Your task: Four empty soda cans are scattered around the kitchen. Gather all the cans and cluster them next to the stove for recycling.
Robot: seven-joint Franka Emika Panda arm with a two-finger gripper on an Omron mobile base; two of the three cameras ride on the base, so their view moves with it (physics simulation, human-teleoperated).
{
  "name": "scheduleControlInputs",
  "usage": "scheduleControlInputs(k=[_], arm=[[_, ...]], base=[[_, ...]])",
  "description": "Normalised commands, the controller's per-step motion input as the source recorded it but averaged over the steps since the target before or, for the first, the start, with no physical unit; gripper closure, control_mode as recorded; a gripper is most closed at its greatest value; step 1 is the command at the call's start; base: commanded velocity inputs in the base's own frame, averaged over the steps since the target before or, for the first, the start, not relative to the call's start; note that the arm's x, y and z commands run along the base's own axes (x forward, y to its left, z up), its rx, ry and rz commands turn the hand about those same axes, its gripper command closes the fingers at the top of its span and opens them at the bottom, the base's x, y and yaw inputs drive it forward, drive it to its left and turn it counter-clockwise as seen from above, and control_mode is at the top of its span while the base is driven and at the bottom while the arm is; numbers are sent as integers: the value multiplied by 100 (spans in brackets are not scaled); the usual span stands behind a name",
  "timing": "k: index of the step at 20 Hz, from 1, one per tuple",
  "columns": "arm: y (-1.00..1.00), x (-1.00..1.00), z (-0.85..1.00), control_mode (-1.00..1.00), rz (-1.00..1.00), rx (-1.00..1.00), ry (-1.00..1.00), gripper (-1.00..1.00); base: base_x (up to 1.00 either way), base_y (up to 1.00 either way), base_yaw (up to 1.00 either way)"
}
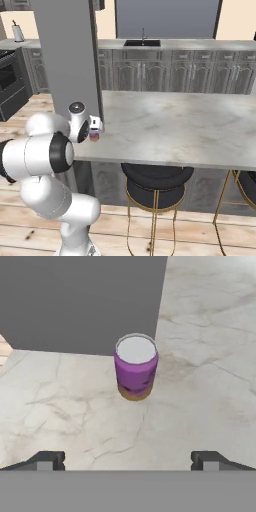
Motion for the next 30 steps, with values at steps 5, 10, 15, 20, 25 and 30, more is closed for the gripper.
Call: scheduleControlInputs(k=[5, 10, 15, 20, 25, 30], arm=[[0, 19, -9, -100, 0, 0, 0, -100], [0, 21, -8, -100, 0, 0, 0, -100], [1, 22, -9, -100, 0, 0, 0, -100], [6, 20, -12, -100, 0, 0, 0, -100], [9, 19, -12, -100, 0, 0, 0, -100], [4, 24, -12, -100, 0, 0, 0, -100]], base=[[0, 0, 0], [0, 0, 0], [0, 0, 0], [0, 0, 0], [0, 0, 0], [0, 0, 0]])
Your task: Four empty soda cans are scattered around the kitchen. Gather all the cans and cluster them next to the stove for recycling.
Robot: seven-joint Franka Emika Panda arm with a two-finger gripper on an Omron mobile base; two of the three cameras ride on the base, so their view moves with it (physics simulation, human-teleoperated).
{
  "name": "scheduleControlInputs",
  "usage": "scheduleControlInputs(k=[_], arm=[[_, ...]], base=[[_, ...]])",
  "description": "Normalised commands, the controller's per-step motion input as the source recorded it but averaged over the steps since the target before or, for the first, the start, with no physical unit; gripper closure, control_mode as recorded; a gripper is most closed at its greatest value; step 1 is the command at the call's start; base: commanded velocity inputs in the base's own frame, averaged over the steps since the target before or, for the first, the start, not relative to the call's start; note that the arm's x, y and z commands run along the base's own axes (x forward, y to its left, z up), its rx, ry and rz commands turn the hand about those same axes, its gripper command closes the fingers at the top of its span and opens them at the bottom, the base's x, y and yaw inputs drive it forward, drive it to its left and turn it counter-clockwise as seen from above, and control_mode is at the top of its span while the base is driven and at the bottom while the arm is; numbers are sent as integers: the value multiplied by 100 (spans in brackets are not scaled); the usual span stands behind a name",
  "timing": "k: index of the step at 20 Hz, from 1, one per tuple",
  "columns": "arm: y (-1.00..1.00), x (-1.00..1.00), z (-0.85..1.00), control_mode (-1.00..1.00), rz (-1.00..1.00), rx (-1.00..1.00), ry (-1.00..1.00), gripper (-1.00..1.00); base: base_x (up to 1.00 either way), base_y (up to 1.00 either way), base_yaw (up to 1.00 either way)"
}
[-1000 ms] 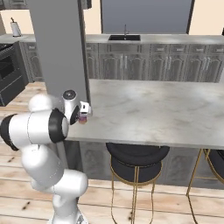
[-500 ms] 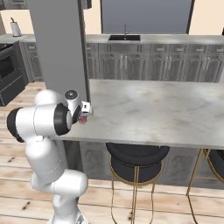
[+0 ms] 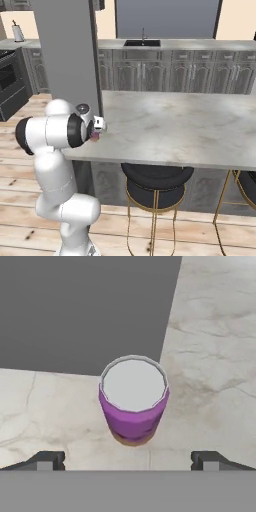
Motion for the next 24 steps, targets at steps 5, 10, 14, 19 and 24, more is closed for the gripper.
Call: scheduleControlInputs(k=[5, 10, 14, 19, 24], arm=[[2, 27, -13, -100, 0, 0, 0, -100], [1, 28, -15, -100, 0, 0, 0, -100], [1, 28, -16, -100, 0, 0, 0, -100], [4, 27, -15, -100, 0, 0, 0, -100], [7, 25, -21, -100, 0, 0, 0, 100]], base=[[0, 0, 0], [0, 0, 0], [0, 0, 0], [0, 0, 0], [0, 0, 0]])
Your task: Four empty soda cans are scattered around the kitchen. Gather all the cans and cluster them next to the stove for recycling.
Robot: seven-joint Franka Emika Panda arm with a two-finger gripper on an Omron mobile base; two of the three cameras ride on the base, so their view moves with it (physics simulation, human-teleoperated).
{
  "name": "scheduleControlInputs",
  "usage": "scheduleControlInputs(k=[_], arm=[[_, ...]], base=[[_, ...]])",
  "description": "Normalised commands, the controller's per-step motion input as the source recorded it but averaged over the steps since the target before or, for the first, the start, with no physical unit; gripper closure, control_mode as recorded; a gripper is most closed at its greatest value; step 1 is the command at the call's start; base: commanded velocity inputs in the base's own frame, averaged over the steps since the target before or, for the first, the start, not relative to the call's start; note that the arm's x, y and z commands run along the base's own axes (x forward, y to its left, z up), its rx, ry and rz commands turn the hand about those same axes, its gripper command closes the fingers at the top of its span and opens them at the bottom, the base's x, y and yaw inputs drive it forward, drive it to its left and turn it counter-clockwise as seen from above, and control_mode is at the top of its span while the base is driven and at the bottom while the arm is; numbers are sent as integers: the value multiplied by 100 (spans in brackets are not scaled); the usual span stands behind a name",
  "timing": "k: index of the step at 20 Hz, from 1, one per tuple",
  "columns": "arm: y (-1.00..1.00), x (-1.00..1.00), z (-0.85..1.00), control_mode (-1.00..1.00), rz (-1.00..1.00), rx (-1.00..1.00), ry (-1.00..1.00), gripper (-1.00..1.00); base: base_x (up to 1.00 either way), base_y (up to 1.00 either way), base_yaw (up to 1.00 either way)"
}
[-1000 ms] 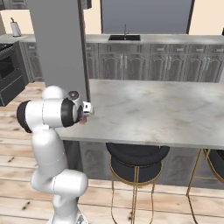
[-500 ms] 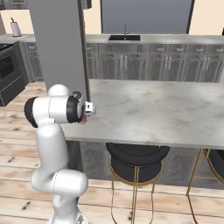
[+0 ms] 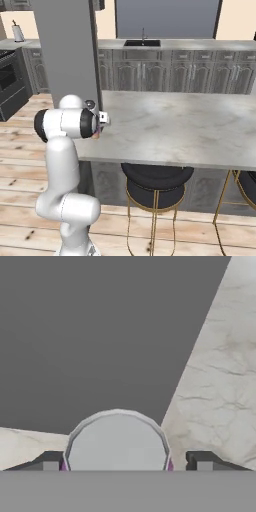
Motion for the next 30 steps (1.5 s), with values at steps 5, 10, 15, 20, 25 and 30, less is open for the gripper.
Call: scheduleControlInputs(k=[5, 10, 15, 20, 25, 30], arm=[[1, -3, -16, -100, 0, -2, 1, 100], [0, -45, -4, -100, 0, -1, -5, 100], [0, -53, 24, -100, 0, -1, -19, 100], [0, -54, 55, -100, 0, 0, -29, 100], [0, -64, 72, -100, 0, 6, -16, 100], [-5, -57, 81, -100, -2, 6, -5, 100]], base=[[0, 0, 0], [0, 0, 0], [0, 0, 0], [0, 0, 0], [0, 0, 0], [0, 0, 0]])
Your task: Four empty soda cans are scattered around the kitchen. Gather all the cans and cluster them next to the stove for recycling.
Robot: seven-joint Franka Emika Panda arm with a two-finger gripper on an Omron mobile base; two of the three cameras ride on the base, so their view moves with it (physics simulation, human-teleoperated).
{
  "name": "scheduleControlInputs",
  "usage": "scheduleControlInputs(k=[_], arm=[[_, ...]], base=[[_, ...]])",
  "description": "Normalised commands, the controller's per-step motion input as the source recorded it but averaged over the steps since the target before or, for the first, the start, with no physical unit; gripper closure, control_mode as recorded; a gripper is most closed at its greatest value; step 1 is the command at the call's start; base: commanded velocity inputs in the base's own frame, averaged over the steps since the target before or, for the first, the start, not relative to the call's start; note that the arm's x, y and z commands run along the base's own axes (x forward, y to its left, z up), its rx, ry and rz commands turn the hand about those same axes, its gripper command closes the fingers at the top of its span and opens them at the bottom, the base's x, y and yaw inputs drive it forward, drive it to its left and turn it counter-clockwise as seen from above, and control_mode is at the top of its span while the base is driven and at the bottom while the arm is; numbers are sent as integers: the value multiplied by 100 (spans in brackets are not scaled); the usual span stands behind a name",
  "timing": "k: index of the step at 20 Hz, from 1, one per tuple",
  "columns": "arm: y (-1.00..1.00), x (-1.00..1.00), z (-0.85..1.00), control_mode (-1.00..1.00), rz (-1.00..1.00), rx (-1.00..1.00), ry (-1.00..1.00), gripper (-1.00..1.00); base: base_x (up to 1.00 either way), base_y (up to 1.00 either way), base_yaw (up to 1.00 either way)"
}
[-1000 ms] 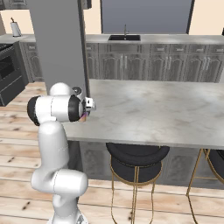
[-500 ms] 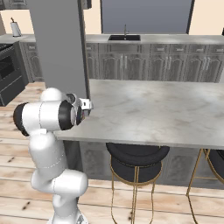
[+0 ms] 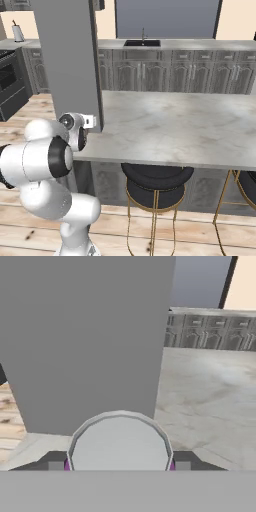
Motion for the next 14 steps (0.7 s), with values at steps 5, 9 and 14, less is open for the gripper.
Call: scheduleControlInputs(k=[5, 9, 14], arm=[[-8, -47, 72, -100, -3, 4, 0, 100], [-9, -45, 62, -100, -3, 2, 2, 100], [-7, -44, 39, -100, -1, 0, 0, 100]], base=[[0, 0, 0], [0, 0, 0], [0, 0, 0]])
